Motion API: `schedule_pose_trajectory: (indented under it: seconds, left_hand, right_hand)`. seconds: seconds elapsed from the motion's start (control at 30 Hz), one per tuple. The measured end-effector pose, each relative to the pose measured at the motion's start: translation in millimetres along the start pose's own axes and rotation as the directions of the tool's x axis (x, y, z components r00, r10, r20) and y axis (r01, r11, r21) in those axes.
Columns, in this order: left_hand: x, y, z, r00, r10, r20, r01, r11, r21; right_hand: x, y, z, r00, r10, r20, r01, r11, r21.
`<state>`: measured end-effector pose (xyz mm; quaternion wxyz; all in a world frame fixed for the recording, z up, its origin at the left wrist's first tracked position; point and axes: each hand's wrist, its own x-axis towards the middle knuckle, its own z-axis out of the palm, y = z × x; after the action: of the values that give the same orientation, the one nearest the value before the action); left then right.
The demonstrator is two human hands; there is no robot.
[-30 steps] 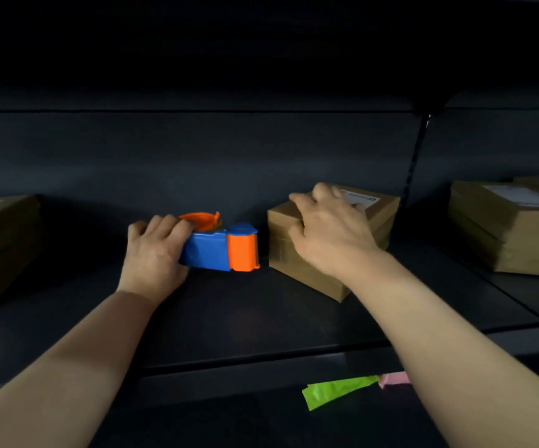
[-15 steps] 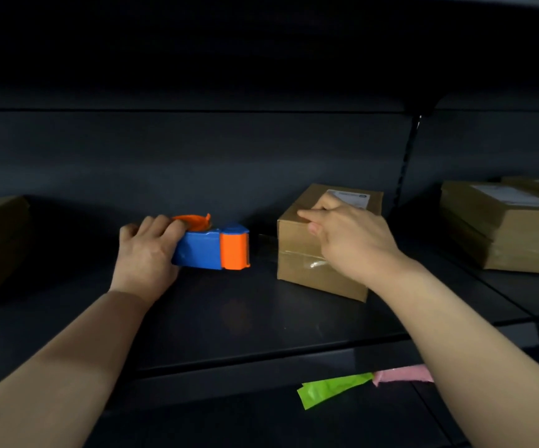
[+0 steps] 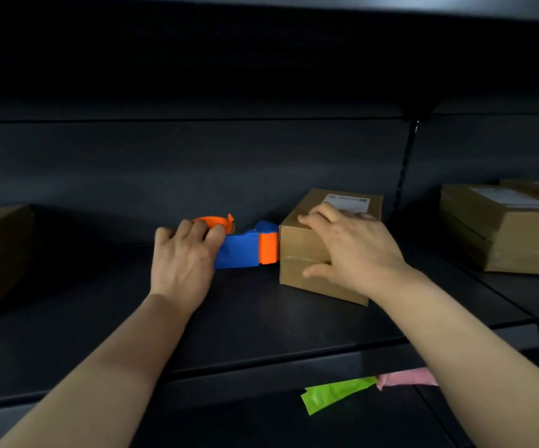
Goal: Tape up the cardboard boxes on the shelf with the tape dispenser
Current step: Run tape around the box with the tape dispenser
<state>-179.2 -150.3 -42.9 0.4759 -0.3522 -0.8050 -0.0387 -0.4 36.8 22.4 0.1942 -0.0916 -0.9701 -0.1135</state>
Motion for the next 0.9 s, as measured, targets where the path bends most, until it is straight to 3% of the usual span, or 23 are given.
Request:
schedule_pose_trajectory:
  seconds: [0.2,0.27,0.47,0.57,0.67,0.77,0.9]
  left_hand:
    - [-7,-12,7,0.996,-0.061,0.057,0.061,0.998,0.002]
    - [-7,-14,9,0.997,-0.058,0.06,0.059,0.998,-0.009]
    - [-10,-18,10,0.991,-0.071,0.113,0.074,0.997,-0.015]
    - [-11,-18,7,0.99,-0.066,0.123,0.07,0.997,-0.024]
    - [-12,-20,3,0.988,-0.077,0.136,0.078,0.997,-0.005]
    - [-9,-22,-5,0.988,-0.07,0.138,0.066,0.997,0.03]
    - [-2,-15,-20,0.991,-0.015,0.133,-0.002,0.992,0.13]
  right_hand:
    - [1,7,5,0.997,-0.082,0.004,0.082,0.992,-0.095]
    - [1,12,3,0.992,-0.097,0.074,0.105,0.988,-0.109]
    - [6,23,-10,0.958,-0.096,0.27,0.086,0.995,0.05]
    - [17,1,-13,0.986,-0.007,0.164,-0.012,0.993,0.118]
    - [35,-24,-2,0.991,0.093,0.099,-0.096,0.995,0.023]
    - [44,-35,11,0.988,0.132,0.08,-0.127,0.99,-0.066]
    - [47,-43,18,0.991,0.136,0.012,-0.135,0.99,-0.025]
